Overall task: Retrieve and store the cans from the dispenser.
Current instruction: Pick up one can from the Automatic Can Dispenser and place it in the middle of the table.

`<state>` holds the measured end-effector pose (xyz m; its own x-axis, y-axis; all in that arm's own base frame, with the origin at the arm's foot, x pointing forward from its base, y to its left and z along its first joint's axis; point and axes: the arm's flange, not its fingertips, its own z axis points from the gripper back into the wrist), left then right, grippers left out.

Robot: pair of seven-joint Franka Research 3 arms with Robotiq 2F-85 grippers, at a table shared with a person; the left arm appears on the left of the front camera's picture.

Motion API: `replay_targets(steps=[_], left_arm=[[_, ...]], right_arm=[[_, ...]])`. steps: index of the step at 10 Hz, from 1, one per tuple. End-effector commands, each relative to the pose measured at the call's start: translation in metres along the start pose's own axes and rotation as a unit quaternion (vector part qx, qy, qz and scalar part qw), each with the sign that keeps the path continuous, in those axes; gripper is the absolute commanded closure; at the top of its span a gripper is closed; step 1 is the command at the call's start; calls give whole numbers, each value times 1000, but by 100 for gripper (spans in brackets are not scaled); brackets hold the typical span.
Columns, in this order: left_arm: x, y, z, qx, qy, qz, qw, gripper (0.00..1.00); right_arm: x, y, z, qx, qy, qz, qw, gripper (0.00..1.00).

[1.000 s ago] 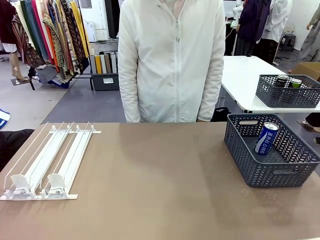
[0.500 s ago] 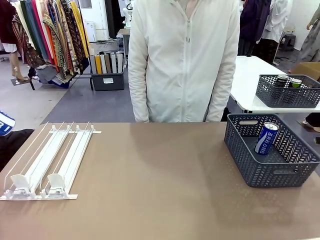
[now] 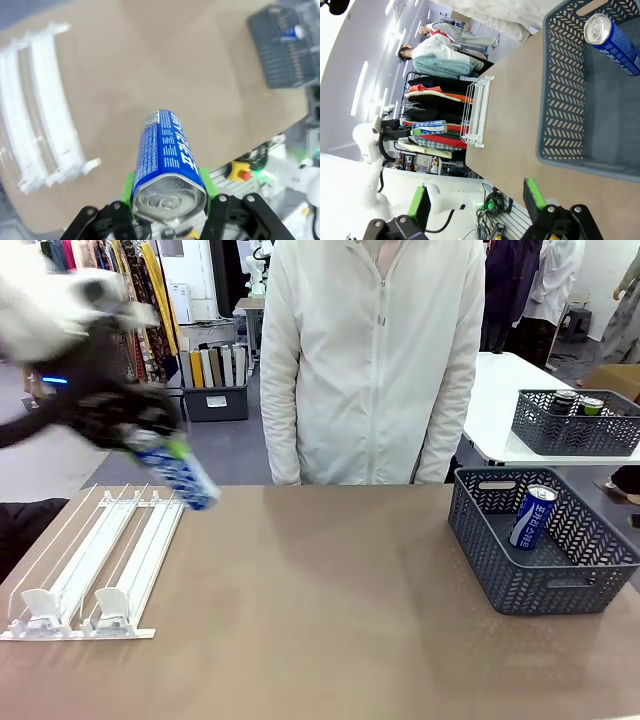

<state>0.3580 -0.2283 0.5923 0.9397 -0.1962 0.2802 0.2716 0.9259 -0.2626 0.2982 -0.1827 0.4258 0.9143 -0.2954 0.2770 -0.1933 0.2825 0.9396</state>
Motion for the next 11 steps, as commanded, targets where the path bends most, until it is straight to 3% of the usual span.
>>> replay_targets(steps=[1,3,6,8,11], left_arm=[[61,-56,-58,83,41,-55,994,100],[65,-117,-145,130,19,-100,986,100],[53,-131,-223,153,27,-149,977,100],[53,-131,-245,174,36,-177,968,100],[58,-127,-250,159,63,-160,972,100]], right_arm=[[1,1,3,1,5,7,1000,0],[1,1,3,1,5,7,1000,0],[1,1,3,1,5,7,1000,0],[1,1,3,1,5,7,1000,0],[1,1,3,1,5,7,1000,0]])
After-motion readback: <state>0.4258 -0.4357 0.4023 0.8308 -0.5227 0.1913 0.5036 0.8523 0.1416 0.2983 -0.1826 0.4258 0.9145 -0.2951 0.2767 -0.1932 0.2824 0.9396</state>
